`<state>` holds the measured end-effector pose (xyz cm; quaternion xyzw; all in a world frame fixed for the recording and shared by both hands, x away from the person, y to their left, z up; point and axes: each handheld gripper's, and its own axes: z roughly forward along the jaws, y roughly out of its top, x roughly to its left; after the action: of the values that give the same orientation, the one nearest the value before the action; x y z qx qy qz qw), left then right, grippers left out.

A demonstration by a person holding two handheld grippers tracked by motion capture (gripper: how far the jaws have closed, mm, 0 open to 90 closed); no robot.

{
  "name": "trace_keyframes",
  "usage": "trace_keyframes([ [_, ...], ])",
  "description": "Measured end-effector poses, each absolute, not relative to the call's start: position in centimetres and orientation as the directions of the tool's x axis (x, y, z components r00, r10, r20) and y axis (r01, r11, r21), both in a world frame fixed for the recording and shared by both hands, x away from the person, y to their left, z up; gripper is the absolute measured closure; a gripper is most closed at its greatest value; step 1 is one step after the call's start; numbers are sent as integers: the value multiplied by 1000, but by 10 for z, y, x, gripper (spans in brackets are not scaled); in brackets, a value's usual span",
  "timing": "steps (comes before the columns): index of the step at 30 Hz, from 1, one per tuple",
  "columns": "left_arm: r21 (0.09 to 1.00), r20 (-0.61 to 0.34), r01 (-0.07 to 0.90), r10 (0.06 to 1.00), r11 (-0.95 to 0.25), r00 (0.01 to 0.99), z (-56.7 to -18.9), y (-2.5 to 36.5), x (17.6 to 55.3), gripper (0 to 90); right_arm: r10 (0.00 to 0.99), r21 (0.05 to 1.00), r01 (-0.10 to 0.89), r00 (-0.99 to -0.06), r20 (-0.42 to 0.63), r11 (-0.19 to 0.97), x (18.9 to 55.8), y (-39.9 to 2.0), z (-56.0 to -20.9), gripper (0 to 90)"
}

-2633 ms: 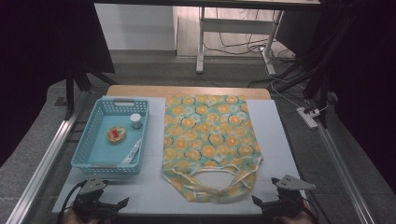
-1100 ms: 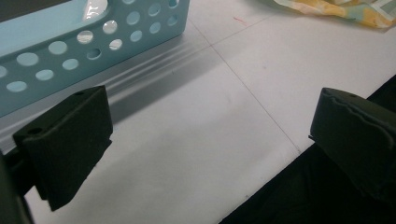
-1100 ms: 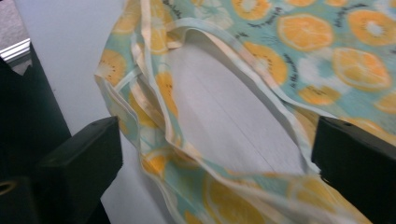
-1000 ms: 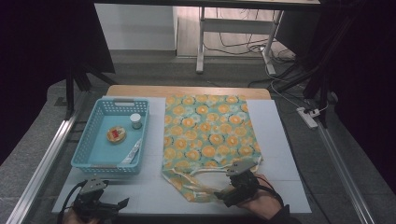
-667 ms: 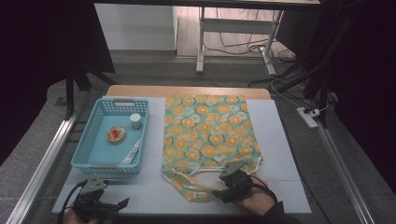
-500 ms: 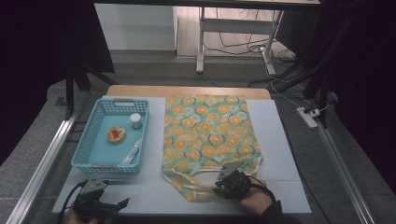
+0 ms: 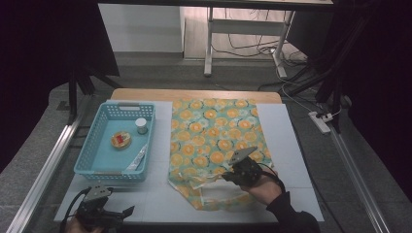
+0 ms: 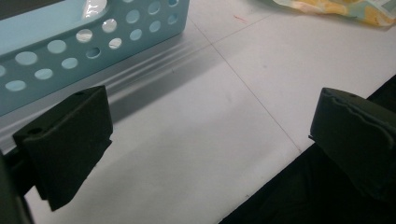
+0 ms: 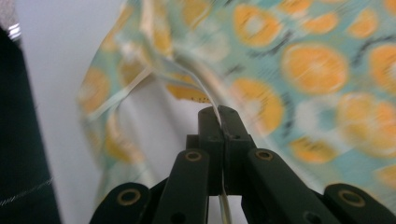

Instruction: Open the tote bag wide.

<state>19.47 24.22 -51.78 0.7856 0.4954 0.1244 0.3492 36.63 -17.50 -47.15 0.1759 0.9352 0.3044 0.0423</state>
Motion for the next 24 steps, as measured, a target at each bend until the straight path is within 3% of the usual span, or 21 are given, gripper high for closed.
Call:
trace_keyframes([
  [16,672,-152,692,865,-264,478,-518,243,195,0,450,610,333,-892,-42,719,453,-148,-441,894],
  [24,672,-155,692,864,-263,479,-518,243,195,0,490,615,354,-869,-62,705,495,-130,-444,893],
])
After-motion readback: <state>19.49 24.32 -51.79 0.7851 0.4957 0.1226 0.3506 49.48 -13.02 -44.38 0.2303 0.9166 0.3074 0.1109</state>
